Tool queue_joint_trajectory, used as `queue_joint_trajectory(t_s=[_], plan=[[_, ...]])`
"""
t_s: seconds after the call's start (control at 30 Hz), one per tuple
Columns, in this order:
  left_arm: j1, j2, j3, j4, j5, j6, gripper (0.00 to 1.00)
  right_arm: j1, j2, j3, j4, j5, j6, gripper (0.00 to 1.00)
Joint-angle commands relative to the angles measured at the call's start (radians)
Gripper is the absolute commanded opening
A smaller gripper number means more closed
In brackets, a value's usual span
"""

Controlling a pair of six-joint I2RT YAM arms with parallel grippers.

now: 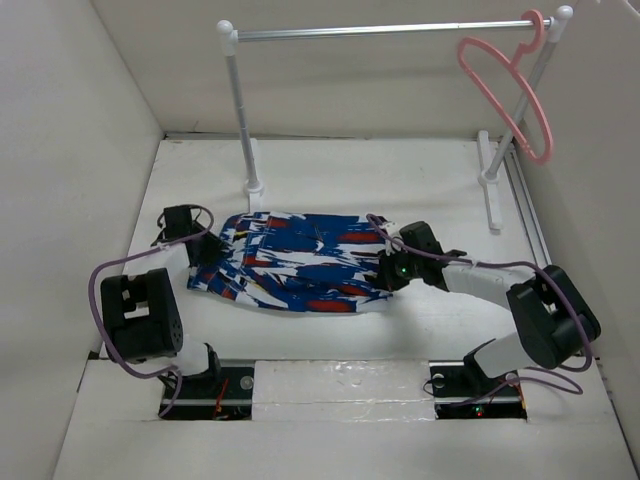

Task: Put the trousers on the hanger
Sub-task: Fold the trousers at the center of the board, then pick up the hanger from the clothesline.

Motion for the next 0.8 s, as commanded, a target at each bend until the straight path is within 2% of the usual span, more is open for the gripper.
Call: queue_joint_trajectory(t_s=[0.0, 0.17, 0.27, 0.3, 0.33, 0.4, 0.5, 0.53, 0.63, 0.67, 0.7, 0.73, 0.77], plan=[[0.057, -0.031, -0.072, -0.086, -0.087, -0.073, 0.28, 0.002, 0.015, -0.057, 0.056, 0.025, 0.004, 0.0], [0.057, -0.222, -0.117, -0.088, -0.05, -0.122, 0.28, 0.002, -0.014, -0.025, -0.003, 0.045, -0.013, 0.0], [0.047, -0.329, -0.044, -0.106, -0.03, -0.105, 0.28, 0.013, -0.071, 0.093, -0.125, 0.024, -0.045, 0.0], [0.031, -0.367, -0.015, -0.111, -0.035, -0.091, 0.26, 0.028, -0.095, 0.139, -0.212, 0.027, -0.056, 0.0], [-0.008, -0.378, 0.019, -0.121, -0.047, -0.065, 0.21, 0.038, -0.118, 0.19, -0.258, 0.031, -0.085, 0.0], [-0.059, -0.388, 0.128, -0.129, -0.067, -0.044, 0.02, 0.048, -0.183, 0.387, -0.391, 0.057, -0.111, 0.0], [-0.16, -0.374, 0.229, -0.102, -0.053, -0.016, 0.0, 0.023, -0.214, 0.679, -0.502, 0.135, -0.183, 0.0], [-0.186, -0.365, 0.249, -0.094, -0.043, -0.01, 0.0, -0.023, -0.211, 0.752, -0.523, 0.146, -0.212, 0.0], [-0.329, -0.323, 0.325, -0.078, -0.041, 0.034, 0.0, -0.117, -0.174, 1.004, -0.55, 0.162, -0.28, 0.0], [-0.507, -0.287, 0.384, -0.081, -0.143, 0.098, 0.0, -0.234, -0.133, 1.185, -0.593, 0.159, -0.305, 0.0], [-0.509, -0.287, 0.385, -0.081, -0.144, 0.099, 0.0, -0.235, -0.107, 1.187, -0.593, 0.159, -0.317, 0.0], [-0.573, -0.274, 0.426, -0.088, -0.249, 0.122, 0.0, -0.281, -0.082, 1.248, -0.613, 0.154, -0.329, 0.0], [-0.684, -0.244, 0.446, -0.097, -0.279, 0.142, 0.0, -0.372, -0.061, 1.299, -0.636, 0.16, -0.341, 0.09]])
